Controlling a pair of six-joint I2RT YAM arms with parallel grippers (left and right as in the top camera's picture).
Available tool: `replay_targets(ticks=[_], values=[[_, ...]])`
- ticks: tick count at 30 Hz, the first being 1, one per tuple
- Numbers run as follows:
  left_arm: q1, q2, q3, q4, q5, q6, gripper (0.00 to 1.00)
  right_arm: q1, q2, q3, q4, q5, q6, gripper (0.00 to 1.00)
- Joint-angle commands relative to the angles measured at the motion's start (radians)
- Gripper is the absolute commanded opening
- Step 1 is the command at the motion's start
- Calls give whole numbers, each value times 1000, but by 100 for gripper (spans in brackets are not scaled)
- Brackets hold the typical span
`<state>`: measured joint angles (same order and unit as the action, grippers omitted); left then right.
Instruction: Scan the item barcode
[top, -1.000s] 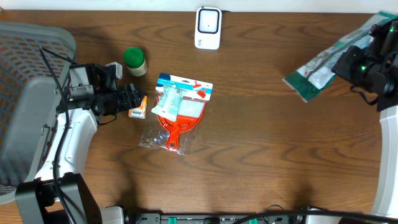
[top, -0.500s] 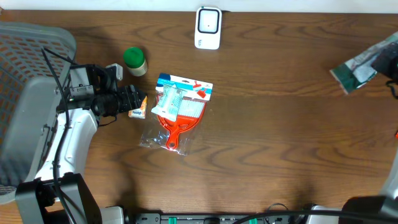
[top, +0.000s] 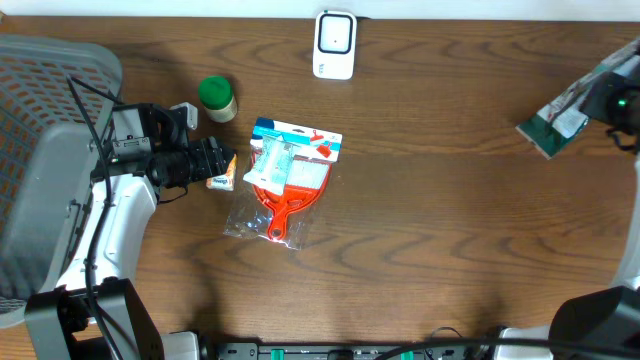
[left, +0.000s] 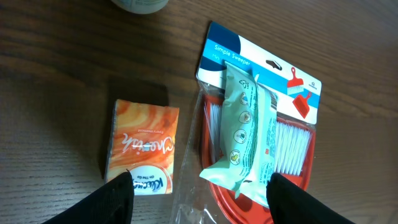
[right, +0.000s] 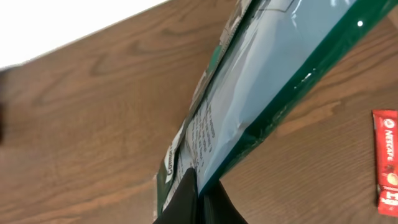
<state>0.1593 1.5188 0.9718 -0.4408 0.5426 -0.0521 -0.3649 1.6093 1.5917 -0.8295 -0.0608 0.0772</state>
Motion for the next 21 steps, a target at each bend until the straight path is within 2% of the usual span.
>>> replay_targets(ticks=[1,8,17,21], values=[[8,-8,-7,-1,-13,-9,69,85,-11,4,0,185,-23,2],[8,-8,-7,1,-13,-9,68,309,53,4,82,553,-46,1],[8,-8,-7,-3,-68,-9,69,506,290,6,258,592,-58,1],[8,-8,-7,-10,-88,-9,68,558,390,16,333,656,-117,1]])
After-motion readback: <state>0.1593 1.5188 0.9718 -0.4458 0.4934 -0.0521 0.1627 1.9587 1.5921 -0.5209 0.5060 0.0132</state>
